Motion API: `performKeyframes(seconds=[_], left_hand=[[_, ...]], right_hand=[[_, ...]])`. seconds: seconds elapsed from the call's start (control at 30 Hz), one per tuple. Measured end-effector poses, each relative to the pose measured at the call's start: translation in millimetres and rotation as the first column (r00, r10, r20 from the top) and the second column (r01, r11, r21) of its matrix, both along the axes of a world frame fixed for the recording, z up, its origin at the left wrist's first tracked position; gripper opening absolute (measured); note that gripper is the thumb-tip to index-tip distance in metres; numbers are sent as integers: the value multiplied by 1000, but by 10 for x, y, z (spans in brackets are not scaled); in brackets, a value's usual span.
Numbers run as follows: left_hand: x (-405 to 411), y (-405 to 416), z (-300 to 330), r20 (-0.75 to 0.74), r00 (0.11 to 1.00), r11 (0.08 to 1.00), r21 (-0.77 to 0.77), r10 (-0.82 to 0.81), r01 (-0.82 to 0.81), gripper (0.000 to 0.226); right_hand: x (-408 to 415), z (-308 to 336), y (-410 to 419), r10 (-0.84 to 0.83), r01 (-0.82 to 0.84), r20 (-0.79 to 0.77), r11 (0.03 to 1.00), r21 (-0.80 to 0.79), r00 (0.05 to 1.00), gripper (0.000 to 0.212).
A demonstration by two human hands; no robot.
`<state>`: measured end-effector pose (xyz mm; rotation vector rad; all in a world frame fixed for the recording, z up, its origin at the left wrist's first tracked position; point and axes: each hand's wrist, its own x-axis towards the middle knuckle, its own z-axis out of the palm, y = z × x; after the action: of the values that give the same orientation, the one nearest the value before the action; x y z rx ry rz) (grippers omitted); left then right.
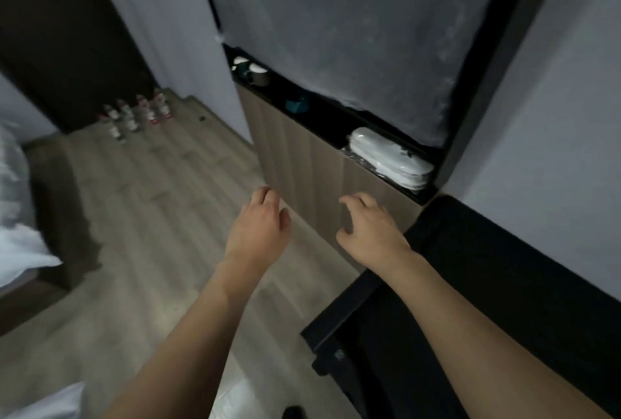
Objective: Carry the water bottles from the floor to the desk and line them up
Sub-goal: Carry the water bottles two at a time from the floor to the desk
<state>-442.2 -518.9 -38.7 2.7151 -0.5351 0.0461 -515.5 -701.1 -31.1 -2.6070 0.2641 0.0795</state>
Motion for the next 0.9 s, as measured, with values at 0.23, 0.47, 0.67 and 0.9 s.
performKeyframes(seconds=[0.23, 0.47, 0.67, 0.9], left_hand=[[89, 1454, -1, 10, 969, 969, -6, 247, -247, 42], [203, 2943, 13, 6, 915, 914, 30, 404, -404, 40], [439, 3828, 180, 51, 868, 869, -4, 494, -494, 36], [844, 4363, 329, 78, 865, 869, -43, 495, -494, 40]], right_hand=[[604, 71, 1385, 243, -243, -4, 970, -14, 970, 58], [1096, 123, 2849, 406, -405, 18, 913, -42, 914, 58], [1433, 198, 3702, 489, -487, 41, 872, -52, 871, 58], [1914, 221, 4265, 516, -513, 29, 855, -78, 856, 58]])
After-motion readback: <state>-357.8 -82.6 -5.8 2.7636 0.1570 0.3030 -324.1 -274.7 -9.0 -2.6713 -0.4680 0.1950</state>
